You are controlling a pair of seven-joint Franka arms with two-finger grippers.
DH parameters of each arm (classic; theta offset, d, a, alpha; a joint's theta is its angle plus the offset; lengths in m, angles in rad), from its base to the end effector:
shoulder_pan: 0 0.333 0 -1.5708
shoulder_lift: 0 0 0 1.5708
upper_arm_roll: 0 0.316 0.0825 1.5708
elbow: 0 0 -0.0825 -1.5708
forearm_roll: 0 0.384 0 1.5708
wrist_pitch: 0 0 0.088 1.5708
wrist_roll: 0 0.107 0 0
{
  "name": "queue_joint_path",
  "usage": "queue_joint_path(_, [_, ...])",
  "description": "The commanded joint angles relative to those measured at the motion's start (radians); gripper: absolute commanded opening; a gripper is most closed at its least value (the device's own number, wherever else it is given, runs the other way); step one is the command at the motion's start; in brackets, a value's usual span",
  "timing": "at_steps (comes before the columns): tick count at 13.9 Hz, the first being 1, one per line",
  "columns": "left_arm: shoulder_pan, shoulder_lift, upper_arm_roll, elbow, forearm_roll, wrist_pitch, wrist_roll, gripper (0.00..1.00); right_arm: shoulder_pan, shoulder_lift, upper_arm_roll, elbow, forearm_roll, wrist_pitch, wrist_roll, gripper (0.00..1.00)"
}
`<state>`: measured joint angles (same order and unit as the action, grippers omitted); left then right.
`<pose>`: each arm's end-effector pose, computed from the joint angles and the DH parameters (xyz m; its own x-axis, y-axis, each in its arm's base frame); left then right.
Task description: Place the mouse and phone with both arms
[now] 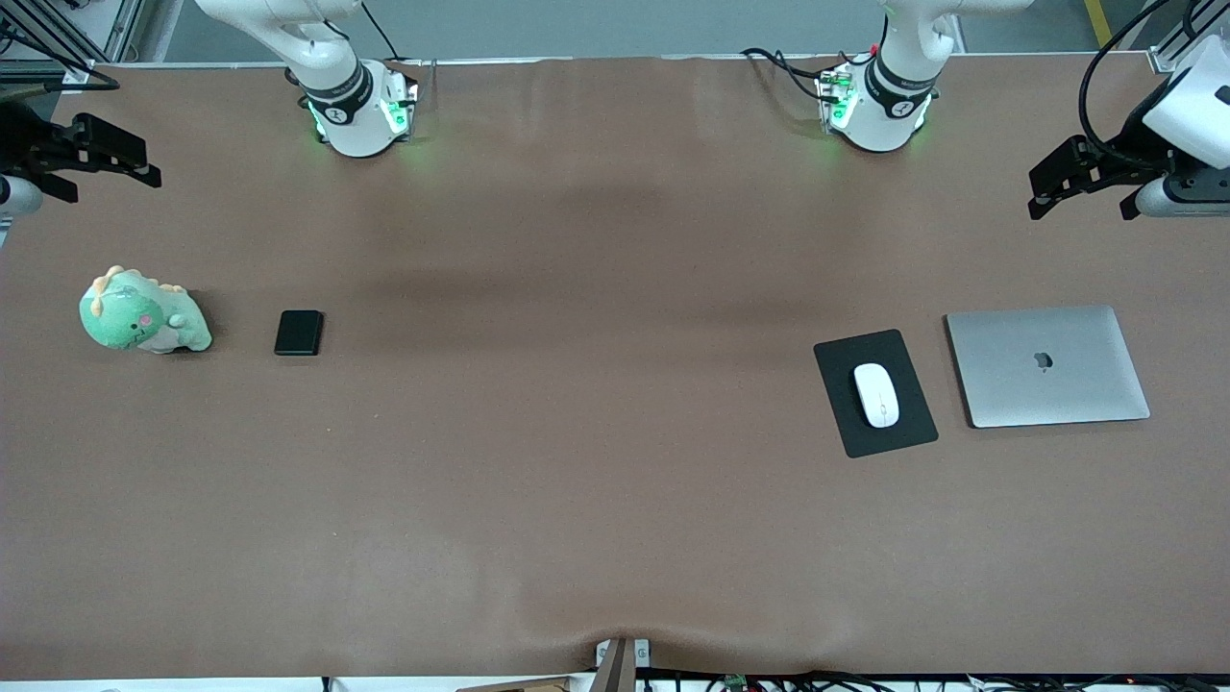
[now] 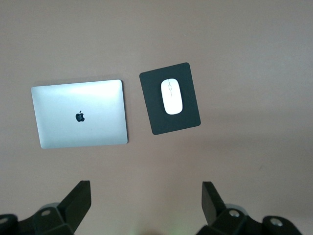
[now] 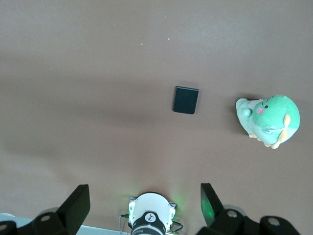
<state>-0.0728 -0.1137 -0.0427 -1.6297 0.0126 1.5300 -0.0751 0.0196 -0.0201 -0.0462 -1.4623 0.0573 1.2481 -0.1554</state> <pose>0.5111 -0.0593 0.6539 0.9991 -0.0397 0.0152 -0.0394 -0.9991 -0.0163 0.5121 -0.0065 0.6599 0.9724 0.1468 -0.1811 0.1329 -0.9873 -0.0868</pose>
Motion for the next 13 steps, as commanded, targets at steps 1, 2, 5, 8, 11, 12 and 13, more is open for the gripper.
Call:
queue_joint_path(1, [0.002,0.006,-0.003,0.011,-0.003,0.004,-0.006,1.0,0.002,-0.035,-0.001,-0.036,-0.016,0.022,0.017,1.0])
queue_joint_path(2, [0.002,0.012,-0.003,0.019,-0.005,0.004,-0.006,1.0,0.003,-0.035,-0.001,-0.036,-0.016,0.021,0.017,1.0])
queue_joint_path(5, [0.005,0.025,0.0,0.04,-0.005,-0.001,-0.006,1.0,0.005,-0.035,0.0,-0.036,-0.016,0.022,0.019,1.0])
queue_joint_path(8, [0.021,0.026,0.0,0.042,-0.005,-0.002,-0.006,1.0,0.003,-0.035,0.0,-0.035,-0.016,0.022,0.019,1.0])
queue_joint_path(11, [0.039,0.028,0.0,0.053,-0.005,-0.004,-0.008,1.0,0.003,-0.034,-0.001,-0.035,-0.014,0.022,0.019,1.0])
queue_joint_path(12, [0.039,0.028,0.0,0.053,-0.005,-0.004,-0.008,1.0,0.003,-0.034,-0.001,-0.035,-0.016,0.021,0.019,1.0])
queue_joint_path(13, [0.038,0.028,0.0,0.053,-0.005,-0.004,-0.008,1.0,0.003,-0.034,-0.001,-0.035,-0.016,0.022,0.019,1.0])
